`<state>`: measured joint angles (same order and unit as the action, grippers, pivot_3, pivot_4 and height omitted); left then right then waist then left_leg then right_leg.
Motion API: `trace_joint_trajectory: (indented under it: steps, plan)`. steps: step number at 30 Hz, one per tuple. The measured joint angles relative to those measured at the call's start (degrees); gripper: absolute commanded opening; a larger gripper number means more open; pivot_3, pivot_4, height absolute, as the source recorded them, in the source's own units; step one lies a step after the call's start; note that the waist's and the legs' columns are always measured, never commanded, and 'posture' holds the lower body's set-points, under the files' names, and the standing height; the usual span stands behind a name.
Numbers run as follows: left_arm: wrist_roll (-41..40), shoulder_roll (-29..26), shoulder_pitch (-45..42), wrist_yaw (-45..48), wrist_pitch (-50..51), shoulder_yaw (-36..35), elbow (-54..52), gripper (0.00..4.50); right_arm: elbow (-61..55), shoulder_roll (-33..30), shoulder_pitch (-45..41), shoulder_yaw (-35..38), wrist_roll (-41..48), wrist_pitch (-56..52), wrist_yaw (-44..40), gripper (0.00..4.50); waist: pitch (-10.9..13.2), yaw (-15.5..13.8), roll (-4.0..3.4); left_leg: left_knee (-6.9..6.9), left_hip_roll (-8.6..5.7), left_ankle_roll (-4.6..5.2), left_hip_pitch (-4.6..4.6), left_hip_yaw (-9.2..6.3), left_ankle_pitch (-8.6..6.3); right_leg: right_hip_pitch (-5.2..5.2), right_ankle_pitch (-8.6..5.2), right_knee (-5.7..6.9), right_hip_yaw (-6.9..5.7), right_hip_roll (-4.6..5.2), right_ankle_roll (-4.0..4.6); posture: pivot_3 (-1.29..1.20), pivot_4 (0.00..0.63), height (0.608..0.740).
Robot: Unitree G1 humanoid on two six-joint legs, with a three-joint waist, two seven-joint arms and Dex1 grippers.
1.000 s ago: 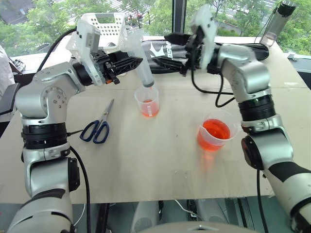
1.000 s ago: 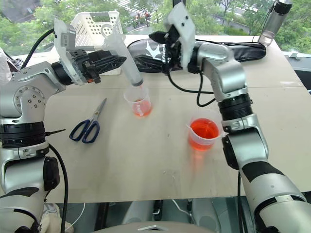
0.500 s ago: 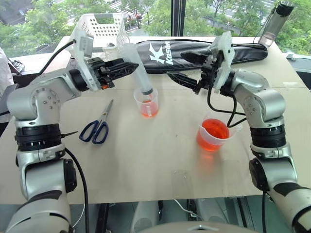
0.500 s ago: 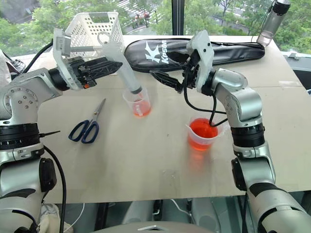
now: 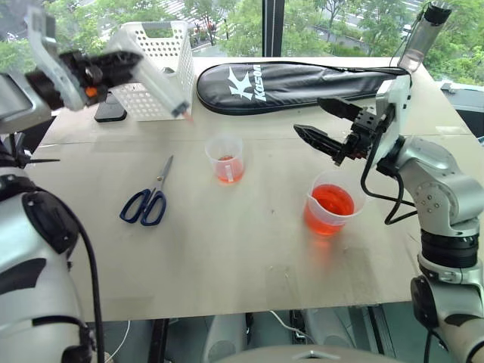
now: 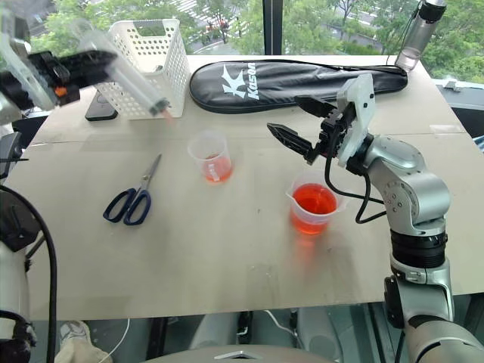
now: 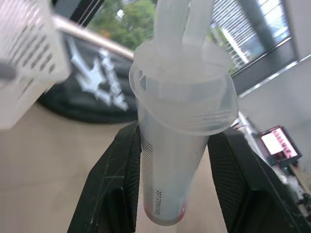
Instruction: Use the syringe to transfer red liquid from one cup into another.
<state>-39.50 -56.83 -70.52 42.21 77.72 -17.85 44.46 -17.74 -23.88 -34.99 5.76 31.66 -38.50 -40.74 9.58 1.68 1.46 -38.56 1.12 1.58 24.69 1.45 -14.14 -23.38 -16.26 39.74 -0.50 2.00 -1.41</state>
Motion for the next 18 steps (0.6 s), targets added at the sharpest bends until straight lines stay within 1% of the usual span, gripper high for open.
trace_joint_trajectory:
  steps: [4,7,9,11,14,18]
  plan:
    - [5.1,-4.7,0.2,10.6,1.6,11.9,3.7,1.61,-5.4,-3.8,5.0,2.3,2.3,-0.1,-0.2,4.45,0.0,-0.3,0.05,-0.01,0.00,0.00,0.04,0.00,0.00,-0.01,-0.01,-0.04,-0.01,-0.02,0.00,0.00,0.150,0.724]
    - [8.4,-6.1,0.1,16.9,0.4,17.6,5.0,1.61,-9.4,-7.0,9.1,3.3,4.4,0.1,-2.4,4.45,0.0,-0.8,0.04,0.00,0.00,0.01,0.04,0.03,-0.01,-0.01,-0.01,-0.21,0.01,-0.02,0.00,0.00,0.150,0.724]
    - [11.3,-6.1,0.2,21.6,-1.5,22.3,6.3,1.61,-14.1,-10.4,12.7,4.2,8.1,0.0,-5.7,4.45,0.0,-1.1,0.05,0.01,0.01,0.01,0.06,-0.01,-0.01,0.00,-0.01,-0.27,-0.02,-0.02,0.00,0.00,0.150,0.724]
    - [14.6,-5.5,0.5,25.7,-3.8,26.7,7.2,1.61,-18.5,-14.5,16.4,5.7,10.8,0.1,-8.7,4.45,0.0,-1.2,0.08,0.00,0.00,0.02,0.06,-0.01,-0.01,0.02,-0.01,-0.30,-0.02,0.00,0.00,0.00,0.150,0.724]
    - [18.1,-2.5,0.3,29.5,-6.0,30.3,9.1,1.61,-21.5,-18.5,19.4,7.3,12.3,0.3,-10.4,4.45,0.0,-1.3,0.19,-0.09,0.00,0.13,0.06,-0.04,-0.08,0.06,-0.01,-0.25,-0.03,0.03,0.00,0.00,0.150,0.724]
    - [21.5,2.5,-0.4,32.8,-8.3,33.4,11.8,1.61,-24.6,-20.7,21.8,8.0,12.6,1.4,-11.0,4.45,0.0,-1.2,0.28,-0.13,0.01,0.16,0.06,-0.09,-0.10,0.07,-0.01,-0.21,-0.02,0.01,0.00,0.00,0.150,0.724]
